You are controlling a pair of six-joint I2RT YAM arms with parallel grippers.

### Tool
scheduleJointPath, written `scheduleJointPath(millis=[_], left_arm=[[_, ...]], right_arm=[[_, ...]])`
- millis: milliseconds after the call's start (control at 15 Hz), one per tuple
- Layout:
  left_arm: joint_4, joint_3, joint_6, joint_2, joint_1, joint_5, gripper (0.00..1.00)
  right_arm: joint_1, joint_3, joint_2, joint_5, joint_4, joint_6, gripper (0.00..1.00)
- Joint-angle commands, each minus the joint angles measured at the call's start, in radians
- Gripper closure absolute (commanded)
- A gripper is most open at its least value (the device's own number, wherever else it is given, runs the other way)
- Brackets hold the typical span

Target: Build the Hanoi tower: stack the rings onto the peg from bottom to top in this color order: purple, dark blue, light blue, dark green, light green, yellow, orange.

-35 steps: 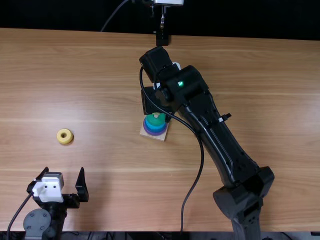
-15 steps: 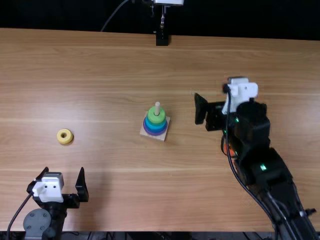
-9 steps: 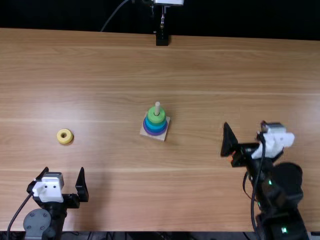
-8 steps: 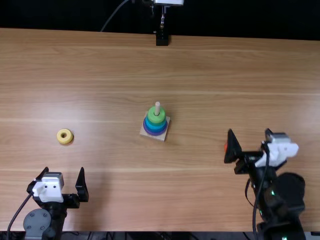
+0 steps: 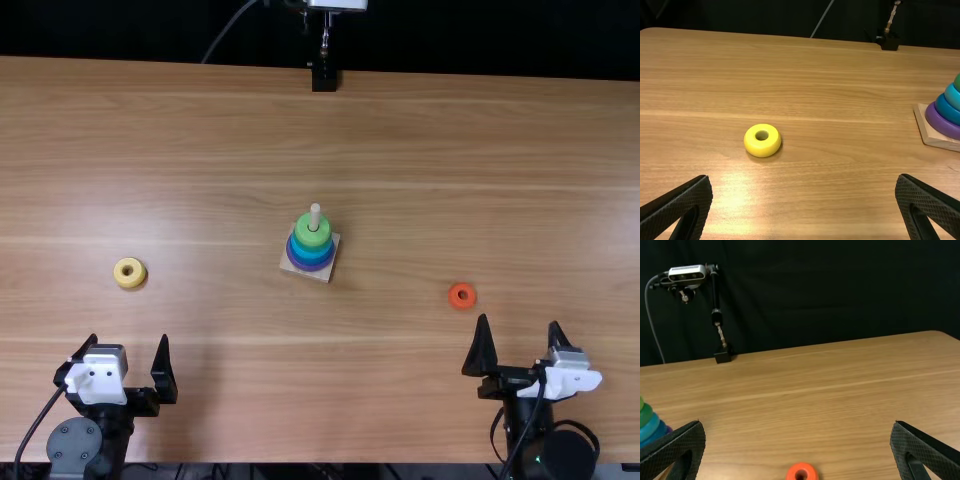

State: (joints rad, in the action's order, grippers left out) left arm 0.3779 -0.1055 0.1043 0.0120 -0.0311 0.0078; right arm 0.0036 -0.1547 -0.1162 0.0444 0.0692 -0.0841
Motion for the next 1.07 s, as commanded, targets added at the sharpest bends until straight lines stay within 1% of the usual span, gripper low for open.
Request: scheduleJointPath(millis=[0, 200, 333, 467, 533, 600, 733, 1000], left_arm=[[0.082, 0.105, -0.012, -0.012, 0.000, 0.003, 0.00], [0.082, 0.105, -0.012, -0.012, 0.000, 0.003, 0.00], [0.082, 0.105, -0.012, -0.012, 0.000, 0.003, 0.00], [0.082, 0.105, -0.012, -0.012, 0.000, 0.003, 0.00], [0.082, 0.105, -0.012, -0.012, 0.000, 0.003, 0.00], [0.082, 0.105, -0.012, -0.012, 0.000, 0.003, 0.00], [0.082, 0.105, -0.012, -0.012, 0.000, 0.003, 0.00], [0.082, 0.105, -0.012, -0.012, 0.000, 0.003, 0.00]], right_arm=[[-0.010, 0.035, 0.023, 0.002, 0.000, 0.003, 0.00], [-0.011, 0.083, 0.099, 0.003, 0.000, 0.003, 0.00], [-0.011, 0.107, 0.102, 0.003, 0.002, 0.003, 0.00], [-0.011, 0.130, 0.102, 0.002, 0.002, 0.010, 0.00], [-0.011, 0.135, 0.104, 0.000, 0.020, 0.025, 0.00], [-0.010, 0.136, 0.105, 0.000, 0.072, 0.038, 0.00], [-0.010, 0.136, 0.110, 0.000, 0.136, 0.038, 0.00], [-0.013, 0.136, 0.116, 0.000, 0.202, 0.040, 0.00]])
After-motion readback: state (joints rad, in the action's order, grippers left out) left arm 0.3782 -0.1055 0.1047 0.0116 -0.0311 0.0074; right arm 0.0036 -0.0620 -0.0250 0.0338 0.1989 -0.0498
